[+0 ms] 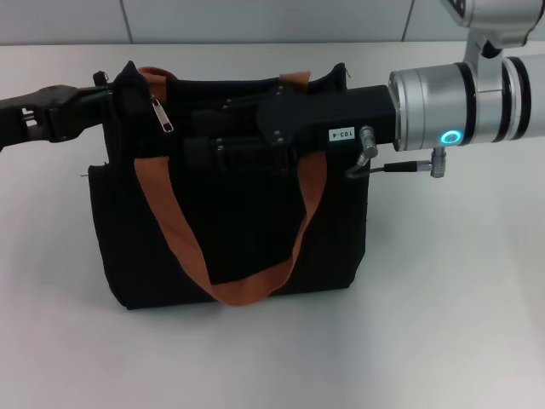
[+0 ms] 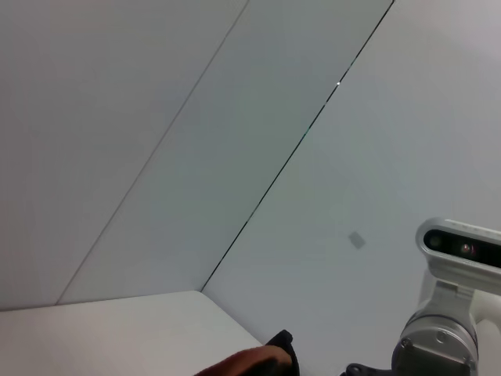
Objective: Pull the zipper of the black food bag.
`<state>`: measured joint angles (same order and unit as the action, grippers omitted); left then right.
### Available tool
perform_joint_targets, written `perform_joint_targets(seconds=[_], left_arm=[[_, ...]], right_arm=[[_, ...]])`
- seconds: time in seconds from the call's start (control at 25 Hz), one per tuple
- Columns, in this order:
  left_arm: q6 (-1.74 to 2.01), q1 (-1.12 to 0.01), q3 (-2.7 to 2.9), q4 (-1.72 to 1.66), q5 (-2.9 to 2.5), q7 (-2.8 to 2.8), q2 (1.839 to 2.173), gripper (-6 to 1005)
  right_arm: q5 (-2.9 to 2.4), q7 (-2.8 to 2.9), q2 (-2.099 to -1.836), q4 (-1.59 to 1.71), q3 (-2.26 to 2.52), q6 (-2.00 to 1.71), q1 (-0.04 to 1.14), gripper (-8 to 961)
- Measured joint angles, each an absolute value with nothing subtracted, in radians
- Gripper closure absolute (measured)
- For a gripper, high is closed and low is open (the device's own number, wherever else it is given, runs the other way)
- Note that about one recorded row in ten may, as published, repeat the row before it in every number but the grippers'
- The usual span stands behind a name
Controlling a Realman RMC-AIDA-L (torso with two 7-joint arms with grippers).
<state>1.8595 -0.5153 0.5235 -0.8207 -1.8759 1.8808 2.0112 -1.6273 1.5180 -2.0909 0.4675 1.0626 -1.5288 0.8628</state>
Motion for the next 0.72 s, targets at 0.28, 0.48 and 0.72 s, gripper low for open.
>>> perform_joint_targets(seconds=[0.28, 0.48, 0.72], left_arm=[[1.86, -0.508, 0.523, -0.82, -1.876, 1.86, 2.016, 977], [1.871, -0.502, 0.523, -0.819, -1.876, 1.857, 2.015, 977], [1.875, -0.501, 0.526, -0.819, -1.874, 1.848, 2.015, 977]], right_arm=[[-1.604, 1.531, -2.091, 0.468, 1.11, -1.48, 0.879, 502], [-1.602, 1.542, -2.091, 0.471, 1.134, -1.45, 0.89, 524], [-1.556, 1.543, -2.091, 0.473, 1.197, -1.412, 0.896, 551]])
